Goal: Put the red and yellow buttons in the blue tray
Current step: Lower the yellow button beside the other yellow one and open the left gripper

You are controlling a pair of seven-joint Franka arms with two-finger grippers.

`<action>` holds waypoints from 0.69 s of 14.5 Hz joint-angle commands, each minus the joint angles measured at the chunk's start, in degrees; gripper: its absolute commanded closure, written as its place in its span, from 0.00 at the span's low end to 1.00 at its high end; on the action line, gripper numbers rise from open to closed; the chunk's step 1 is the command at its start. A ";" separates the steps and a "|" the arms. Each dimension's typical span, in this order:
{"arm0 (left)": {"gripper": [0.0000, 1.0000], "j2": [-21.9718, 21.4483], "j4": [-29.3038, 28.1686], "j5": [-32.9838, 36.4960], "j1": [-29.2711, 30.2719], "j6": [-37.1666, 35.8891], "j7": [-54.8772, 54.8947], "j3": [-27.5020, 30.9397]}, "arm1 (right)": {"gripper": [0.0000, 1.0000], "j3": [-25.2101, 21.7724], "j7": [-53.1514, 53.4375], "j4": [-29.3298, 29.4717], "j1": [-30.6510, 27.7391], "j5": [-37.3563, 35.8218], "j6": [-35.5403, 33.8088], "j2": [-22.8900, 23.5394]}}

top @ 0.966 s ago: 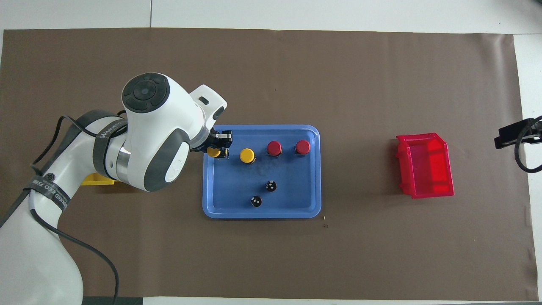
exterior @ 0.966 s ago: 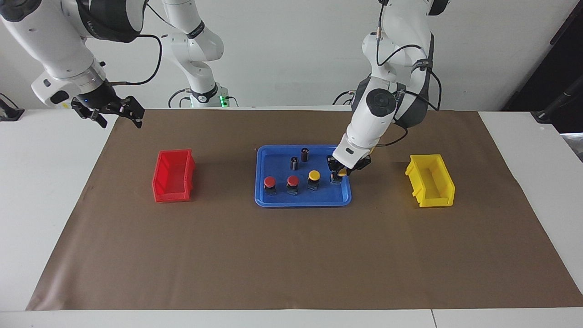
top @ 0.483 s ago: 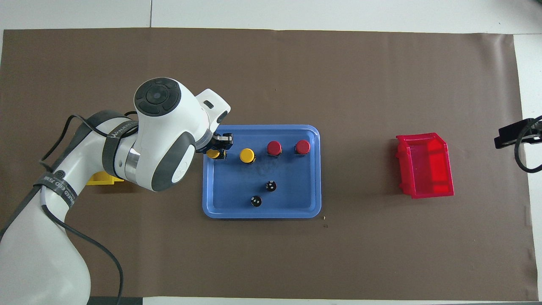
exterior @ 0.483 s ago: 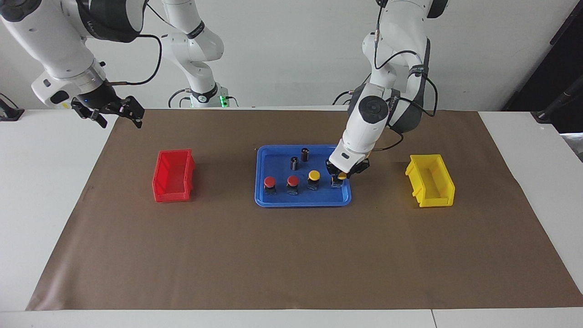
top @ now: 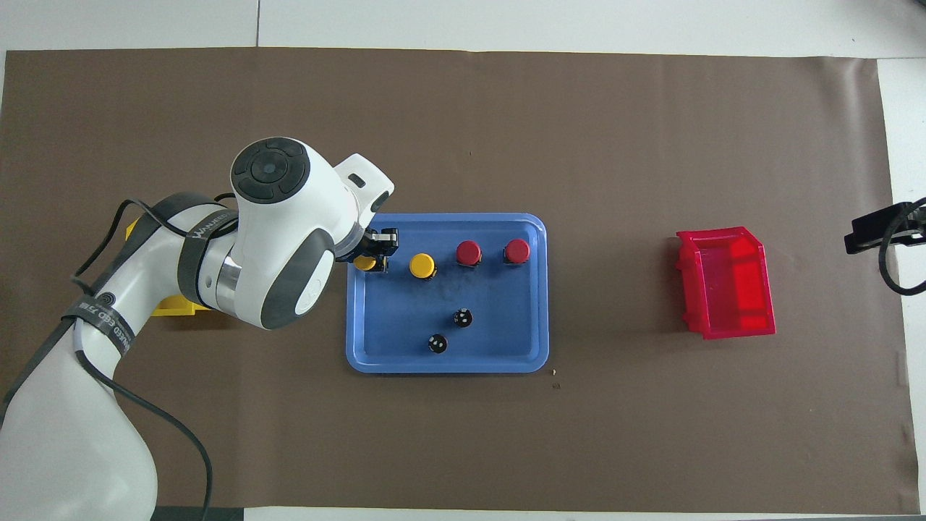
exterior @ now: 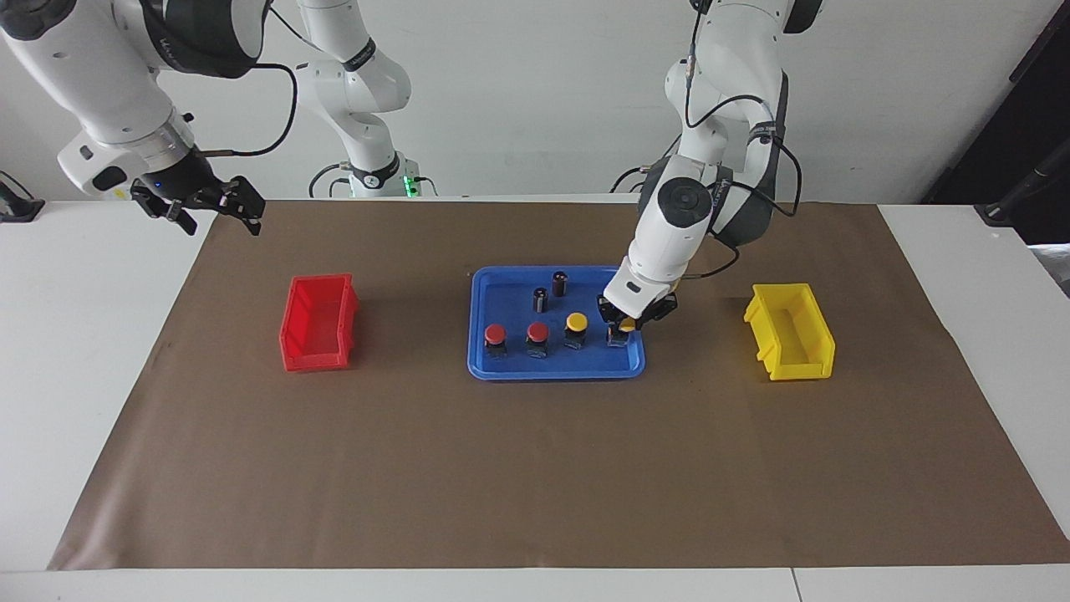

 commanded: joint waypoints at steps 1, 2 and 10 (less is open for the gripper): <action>0.99 -0.63 -1.39 0.75 -0.89 1.40 -2.33 0.58 | 0.00 0.19 -0.07 -1.17 -0.20 0.53 0.82 -0.89; 0.99 -0.63 -1.30 0.75 -0.98 1.31 -2.43 0.58 | 0.00 0.19 -0.07 -1.17 -0.20 0.53 0.82 -0.89; 0.58 0.16 -2.61 0.75 -2.21 4.72 -4.80 0.58 | 0.00 0.19 -0.07 -1.17 -0.20 0.53 0.82 -0.89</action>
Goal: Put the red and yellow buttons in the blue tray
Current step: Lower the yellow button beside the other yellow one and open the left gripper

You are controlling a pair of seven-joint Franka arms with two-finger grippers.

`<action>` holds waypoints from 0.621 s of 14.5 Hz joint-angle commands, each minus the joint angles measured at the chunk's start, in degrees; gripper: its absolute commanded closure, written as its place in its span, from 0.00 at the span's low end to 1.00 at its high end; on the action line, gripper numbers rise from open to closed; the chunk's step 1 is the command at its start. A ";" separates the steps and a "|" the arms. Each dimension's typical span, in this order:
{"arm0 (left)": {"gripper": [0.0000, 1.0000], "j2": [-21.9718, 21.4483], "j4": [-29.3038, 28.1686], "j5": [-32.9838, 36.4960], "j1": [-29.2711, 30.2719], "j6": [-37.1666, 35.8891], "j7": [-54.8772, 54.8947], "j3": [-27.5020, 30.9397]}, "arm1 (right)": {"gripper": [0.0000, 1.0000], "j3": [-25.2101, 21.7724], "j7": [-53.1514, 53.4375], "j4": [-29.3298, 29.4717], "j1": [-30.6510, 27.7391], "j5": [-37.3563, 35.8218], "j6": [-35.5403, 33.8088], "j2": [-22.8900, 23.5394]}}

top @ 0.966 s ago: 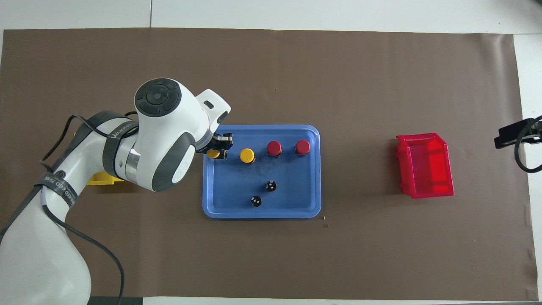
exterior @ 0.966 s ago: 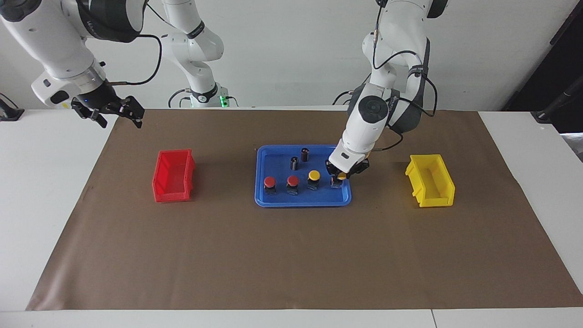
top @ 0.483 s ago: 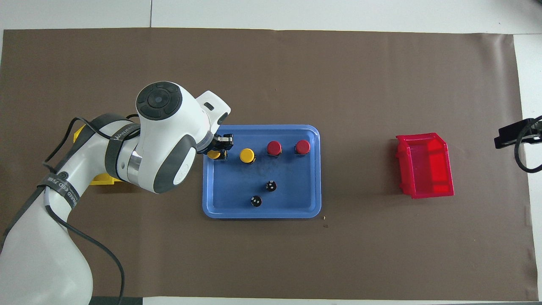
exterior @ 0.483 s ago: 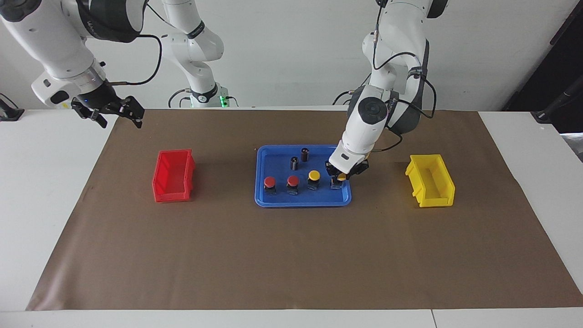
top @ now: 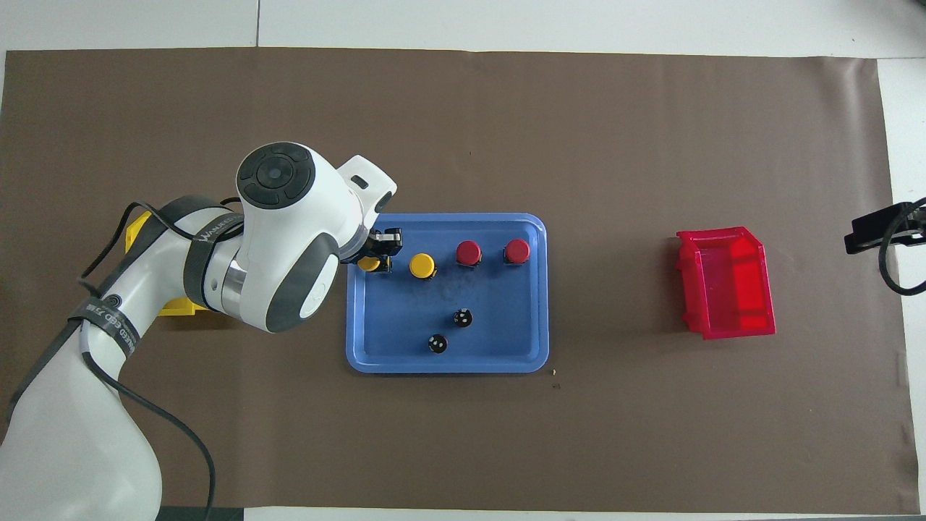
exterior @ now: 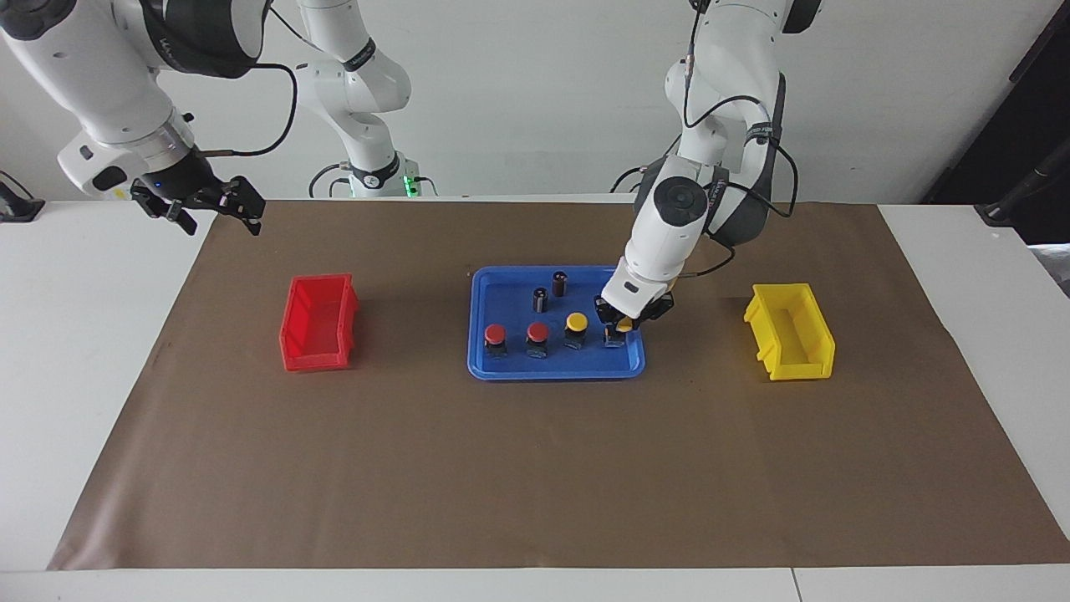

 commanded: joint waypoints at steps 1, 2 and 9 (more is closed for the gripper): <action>0.58 0.43 -2.21 0.75 -2.22 4.22 -2.94 0.67 | 0.00 0.19 -0.07 -1.17 -0.20 0.53 0.82 -0.89; 0.58 0.61 -2.31 0.75 -2.66 4.58 -3.91 0.67 | 0.00 0.19 -0.07 -1.17 -0.20 0.53 0.82 -0.89; 0.09 0.53 -1.87 0.75 -2.93 3.27 -4.36 0.67 | 0.00 0.19 -0.07 -1.17 -0.20 0.53 0.82 -0.89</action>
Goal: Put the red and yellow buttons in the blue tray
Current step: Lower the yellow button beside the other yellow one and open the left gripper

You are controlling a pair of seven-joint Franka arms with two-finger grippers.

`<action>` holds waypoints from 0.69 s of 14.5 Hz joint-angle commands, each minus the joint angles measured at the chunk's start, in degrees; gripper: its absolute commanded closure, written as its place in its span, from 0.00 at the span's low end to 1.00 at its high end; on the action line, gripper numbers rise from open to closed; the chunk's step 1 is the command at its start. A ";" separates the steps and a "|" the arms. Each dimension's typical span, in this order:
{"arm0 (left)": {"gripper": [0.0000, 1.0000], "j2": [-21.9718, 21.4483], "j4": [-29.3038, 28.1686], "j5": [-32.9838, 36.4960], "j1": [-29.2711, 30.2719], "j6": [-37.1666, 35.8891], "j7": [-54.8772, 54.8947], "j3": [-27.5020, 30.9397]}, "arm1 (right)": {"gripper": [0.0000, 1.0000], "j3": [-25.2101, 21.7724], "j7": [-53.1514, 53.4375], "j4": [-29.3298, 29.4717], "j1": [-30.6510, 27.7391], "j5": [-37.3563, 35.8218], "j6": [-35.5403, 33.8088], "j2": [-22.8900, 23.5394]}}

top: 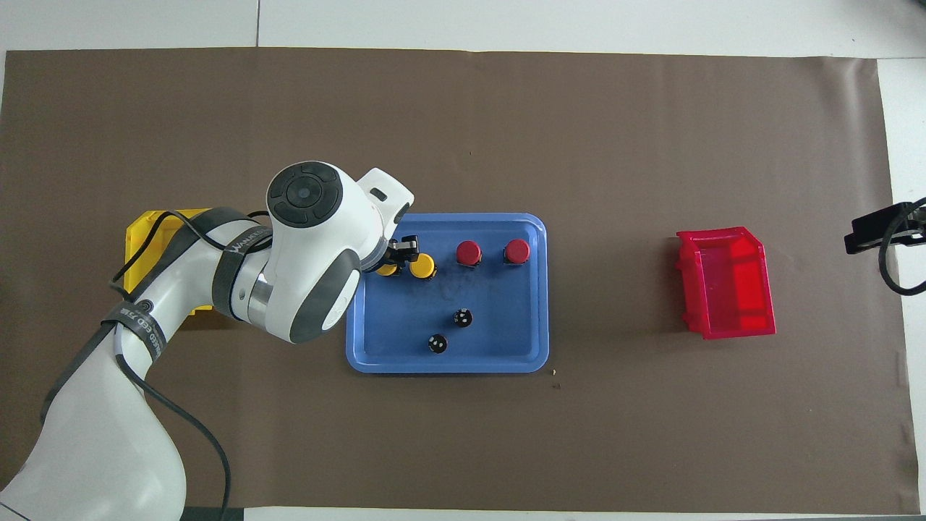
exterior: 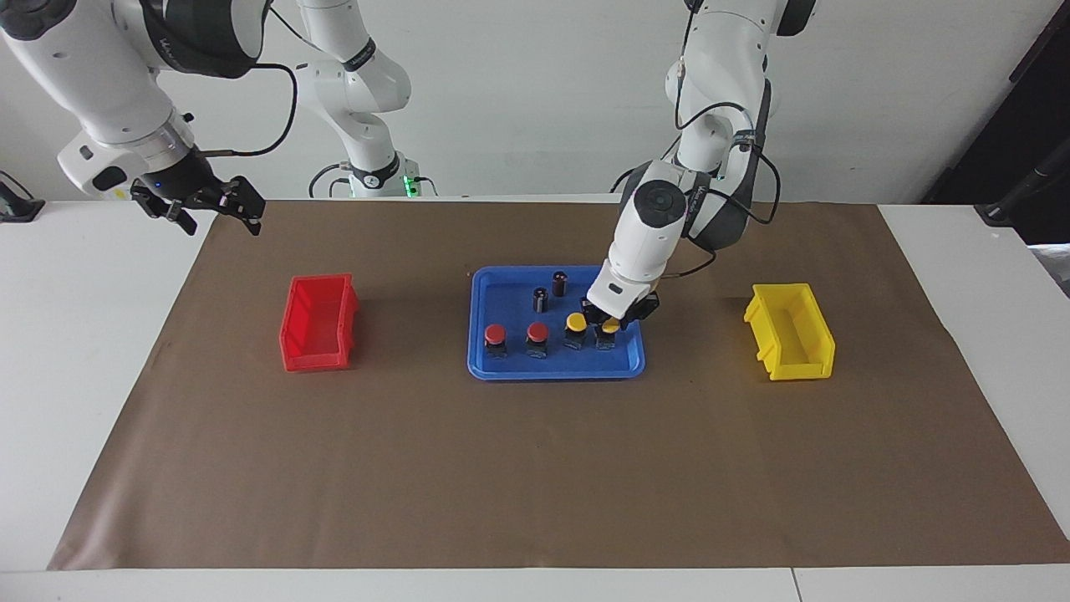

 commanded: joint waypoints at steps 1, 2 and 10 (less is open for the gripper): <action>0.08 -0.55 -0.49 0.72 -0.70 0.30 -1.13 0.65 | 0.00 0.19 -0.07 -1.17 -0.20 0.53 0.82 -0.89; 0.08 -0.81 -0.40 0.72 -0.52 -0.06 -1.04 0.65 | 0.00 0.19 -0.07 -1.17 -0.20 0.53 0.82 -0.89; 0.00 -5.29 13.56 1.25 2.20 -22.70 -0.16 1.53 | 0.00 0.19 -0.07 -1.17 -0.20 0.53 0.82 -0.89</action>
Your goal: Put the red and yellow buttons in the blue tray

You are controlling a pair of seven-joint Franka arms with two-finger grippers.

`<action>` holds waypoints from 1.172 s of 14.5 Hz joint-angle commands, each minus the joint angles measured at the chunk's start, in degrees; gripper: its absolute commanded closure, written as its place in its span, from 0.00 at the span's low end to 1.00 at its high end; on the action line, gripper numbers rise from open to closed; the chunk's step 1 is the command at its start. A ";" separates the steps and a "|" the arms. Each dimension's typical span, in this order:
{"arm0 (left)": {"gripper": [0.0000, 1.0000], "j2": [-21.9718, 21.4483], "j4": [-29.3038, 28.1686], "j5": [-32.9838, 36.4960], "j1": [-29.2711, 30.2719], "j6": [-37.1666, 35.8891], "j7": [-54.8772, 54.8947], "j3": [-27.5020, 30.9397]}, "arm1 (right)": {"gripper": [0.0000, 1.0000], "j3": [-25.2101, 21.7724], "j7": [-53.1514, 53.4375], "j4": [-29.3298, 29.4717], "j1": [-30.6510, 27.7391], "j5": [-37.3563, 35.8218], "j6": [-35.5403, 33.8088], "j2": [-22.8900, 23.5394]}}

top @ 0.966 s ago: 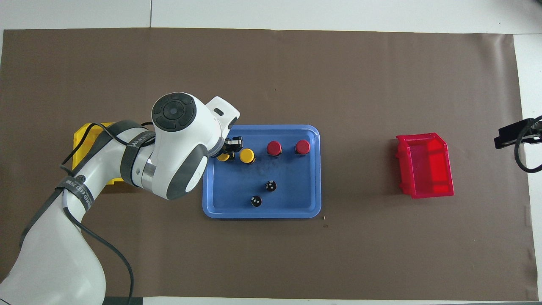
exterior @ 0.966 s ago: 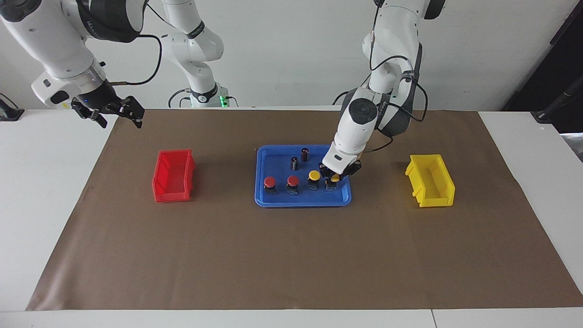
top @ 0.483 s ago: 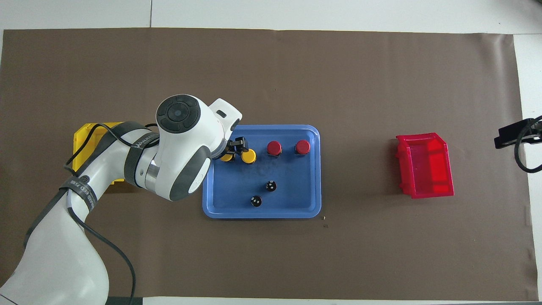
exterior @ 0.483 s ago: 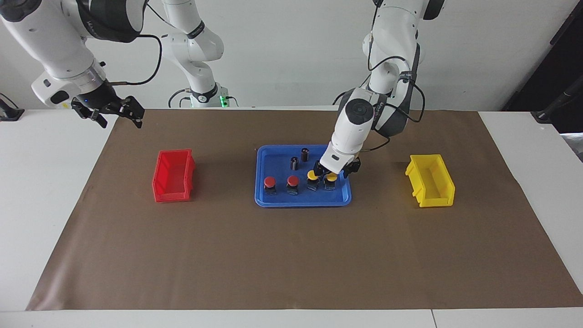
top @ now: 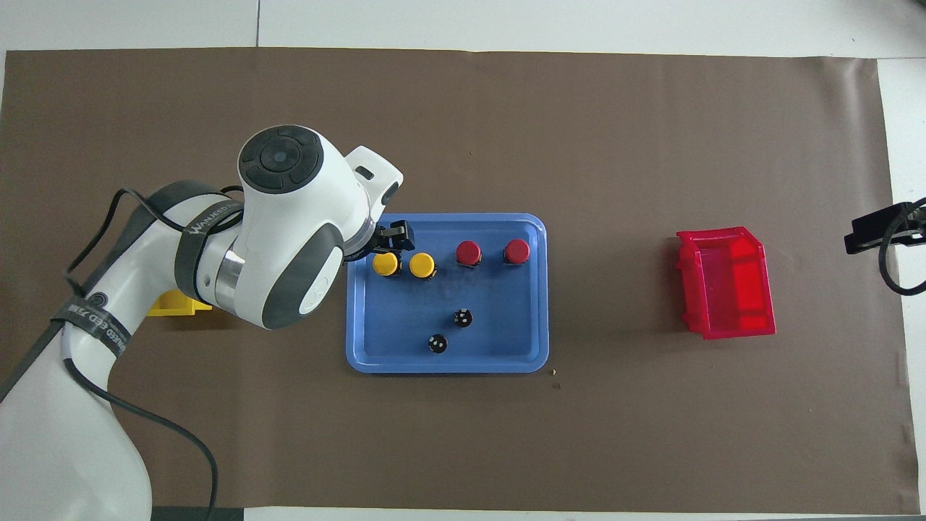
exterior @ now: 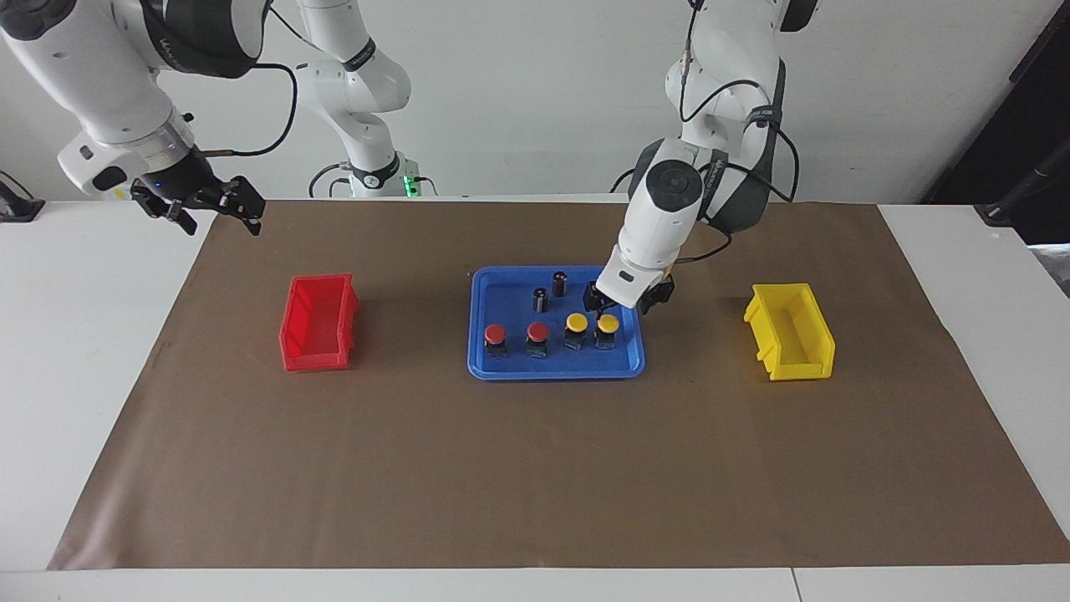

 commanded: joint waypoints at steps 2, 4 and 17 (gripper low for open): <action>0.00 -5.92 2.95 1.29 3.63 -8.42 1.19 0.36 | 0.00 0.19 -0.07 -1.16 -0.20 0.53 0.82 -0.89; 0.00 -9.09 2.16 1.29 7.59 -9.82 7.23 0.36 | 0.00 0.19 -0.07 -1.16 -0.20 0.53 0.82 -0.89; 0.00 -16.31 1.89 3.22 26.86 -17.65 35.47 4.63 | 0.00 0.19 -0.07 -1.16 -0.20 0.53 0.82 -0.89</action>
